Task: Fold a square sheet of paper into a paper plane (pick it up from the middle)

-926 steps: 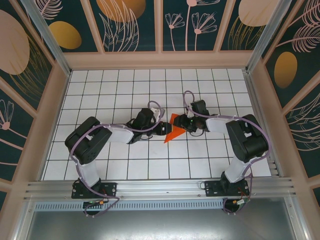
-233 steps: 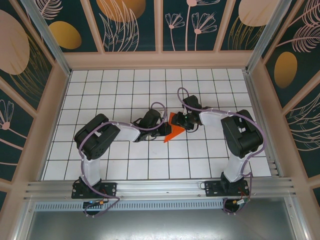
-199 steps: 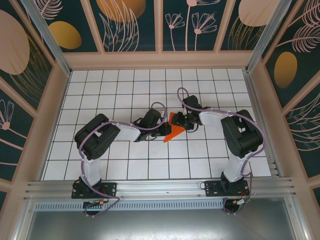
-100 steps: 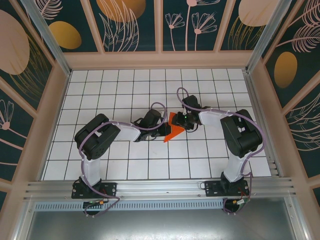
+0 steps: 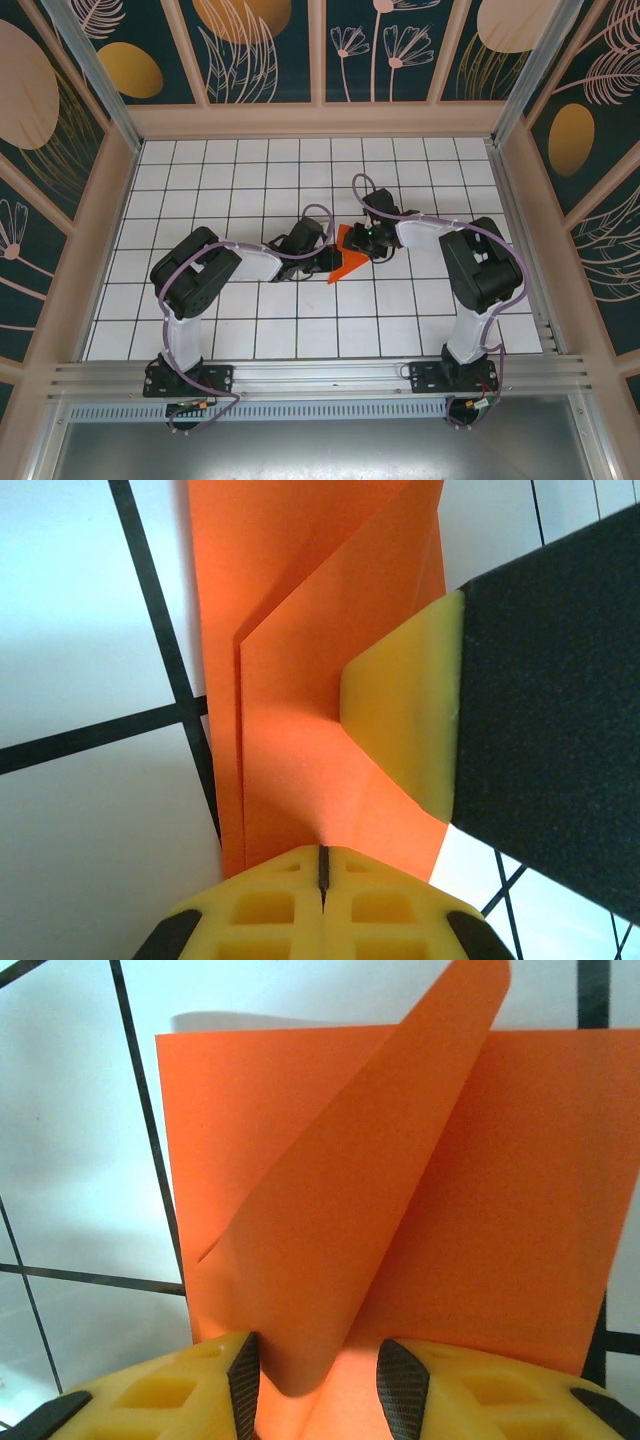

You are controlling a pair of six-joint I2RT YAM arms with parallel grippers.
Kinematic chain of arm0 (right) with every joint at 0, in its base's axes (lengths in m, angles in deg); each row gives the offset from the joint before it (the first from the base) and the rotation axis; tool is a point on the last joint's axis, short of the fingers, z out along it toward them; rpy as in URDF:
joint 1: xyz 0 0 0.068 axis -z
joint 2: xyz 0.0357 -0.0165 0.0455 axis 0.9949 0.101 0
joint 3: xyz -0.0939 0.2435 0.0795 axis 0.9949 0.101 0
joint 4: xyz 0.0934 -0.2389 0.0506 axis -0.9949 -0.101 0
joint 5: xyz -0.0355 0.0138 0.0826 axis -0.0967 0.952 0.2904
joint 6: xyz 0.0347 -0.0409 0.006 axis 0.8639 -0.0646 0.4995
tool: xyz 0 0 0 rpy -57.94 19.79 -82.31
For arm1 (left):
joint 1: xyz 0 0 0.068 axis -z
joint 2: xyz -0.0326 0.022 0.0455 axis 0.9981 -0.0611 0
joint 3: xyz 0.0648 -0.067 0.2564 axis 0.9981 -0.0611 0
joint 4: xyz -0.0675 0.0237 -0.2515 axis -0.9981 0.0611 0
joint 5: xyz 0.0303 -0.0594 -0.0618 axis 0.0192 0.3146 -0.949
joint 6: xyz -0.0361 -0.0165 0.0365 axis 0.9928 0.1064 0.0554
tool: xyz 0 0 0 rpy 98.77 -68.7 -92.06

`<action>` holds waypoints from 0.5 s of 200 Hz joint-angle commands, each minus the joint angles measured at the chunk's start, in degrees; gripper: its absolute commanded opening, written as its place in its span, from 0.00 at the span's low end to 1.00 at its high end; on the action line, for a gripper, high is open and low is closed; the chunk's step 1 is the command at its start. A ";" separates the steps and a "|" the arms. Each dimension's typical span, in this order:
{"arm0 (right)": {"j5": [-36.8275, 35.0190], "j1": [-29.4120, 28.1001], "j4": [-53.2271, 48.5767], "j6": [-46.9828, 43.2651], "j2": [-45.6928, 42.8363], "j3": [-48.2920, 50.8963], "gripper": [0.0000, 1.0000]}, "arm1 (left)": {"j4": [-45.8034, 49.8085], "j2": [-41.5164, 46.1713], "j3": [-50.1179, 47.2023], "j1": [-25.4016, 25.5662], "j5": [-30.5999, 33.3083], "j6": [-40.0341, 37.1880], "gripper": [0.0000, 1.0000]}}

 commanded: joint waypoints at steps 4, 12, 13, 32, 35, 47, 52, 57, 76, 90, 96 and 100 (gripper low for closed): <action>-3.83 -0.83 -3.70 -0.05 5.46 3.28 0.44 | 5.76 -2.56 -0.09 0.24 1.79 0.33 0.02; -2.71 -0.62 -4.00 -0.22 3.32 2.68 0.45 | 5.88 -2.63 -0.38 0.15 1.88 0.19 0.01; -2.59 -0.64 -4.07 -0.23 3.07 2.65 0.45 | 5.89 -2.65 -0.40 0.18 1.88 0.23 0.01; -0.41 -0.08 -4.40 -0.32 -2.19 1.52 0.45 | 6.00 -2.76 -0.99 0.21 1.80 -0.12 0.01; -0.11 0.09 -4.40 -0.32 -3.18 1.46 0.45 | 5.98 -2.69 -1.12 0.21 1.79 -0.19 0.01; 1.21 0.68 -4.02 -0.32 -6.73 1.46 0.46 | 5.72 -2.65 -1.63 0.17 1.71 -0.34 0.01; 1.97 0.92 -3.66 -0.32 -8.02 1.65 0.46 | 5.63 -2.54 -1.83 0.20 1.63 -0.53 0.00; 2.98 1.16 -3.00 -0.52 -9.32 2.02 0.46 | 5.74 -2.61 -1.97 0.13 1.69 -0.66 0.00; 5.26 1.61 -0.66 -1.85 -12.18 3.80 0.45 | 5.64 -2.73 -2.42 0.19 1.40 -0.91 0.00; 5.61 1.75 0.41 -2.16 -12.29 4.95 0.39 | 5.69 -2.91 -2.59 0.21 1.26 -1.01 0.00; 6.48 1.78 1.40 -2.25 -12.26 5.55 0.34 | 5.64 -2.99 -2.64 0.20 1.26 -1.05 0.00; 7.25 1.77 2.11 -2.25 -12.05 5.99 0.30 | 5.77 -3.02 -2.65 0.21 1.26 -1.08 0.00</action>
